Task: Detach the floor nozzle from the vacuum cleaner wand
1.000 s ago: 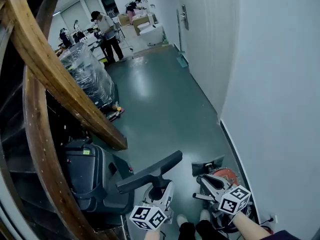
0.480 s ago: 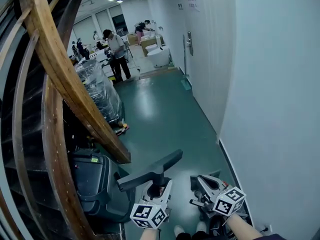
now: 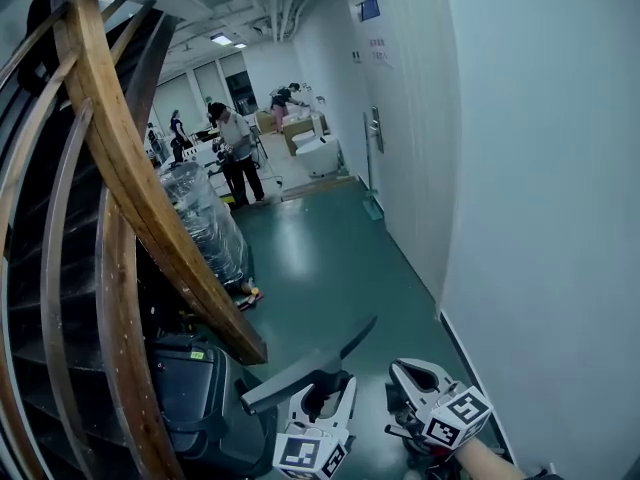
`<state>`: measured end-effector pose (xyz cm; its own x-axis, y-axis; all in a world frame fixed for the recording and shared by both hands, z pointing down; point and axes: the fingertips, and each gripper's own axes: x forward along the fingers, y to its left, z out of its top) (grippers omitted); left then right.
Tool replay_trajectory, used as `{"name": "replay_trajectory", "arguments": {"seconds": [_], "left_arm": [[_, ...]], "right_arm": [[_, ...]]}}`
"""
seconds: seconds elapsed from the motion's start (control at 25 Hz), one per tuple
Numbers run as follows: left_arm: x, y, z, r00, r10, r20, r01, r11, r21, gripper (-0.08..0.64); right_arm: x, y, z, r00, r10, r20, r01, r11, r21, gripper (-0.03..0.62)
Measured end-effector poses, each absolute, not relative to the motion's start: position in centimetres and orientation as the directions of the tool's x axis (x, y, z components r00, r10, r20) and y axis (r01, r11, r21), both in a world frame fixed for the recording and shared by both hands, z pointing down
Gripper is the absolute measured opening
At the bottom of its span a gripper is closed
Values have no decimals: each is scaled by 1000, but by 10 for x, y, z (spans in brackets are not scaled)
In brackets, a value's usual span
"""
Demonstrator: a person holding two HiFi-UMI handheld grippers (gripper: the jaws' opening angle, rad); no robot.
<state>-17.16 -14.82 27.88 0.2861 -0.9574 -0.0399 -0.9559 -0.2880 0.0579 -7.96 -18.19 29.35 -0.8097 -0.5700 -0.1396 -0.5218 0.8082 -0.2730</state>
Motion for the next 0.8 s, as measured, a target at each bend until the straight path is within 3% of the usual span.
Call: {"name": "replay_trajectory", "arguments": {"seconds": [0.8], "left_arm": [[-171,-158,293,307,-951,-26,-947,-308,88,179]], "right_arm": [[-91,-188,307,-831,-544,-117,-505,826,-252,17]]}}
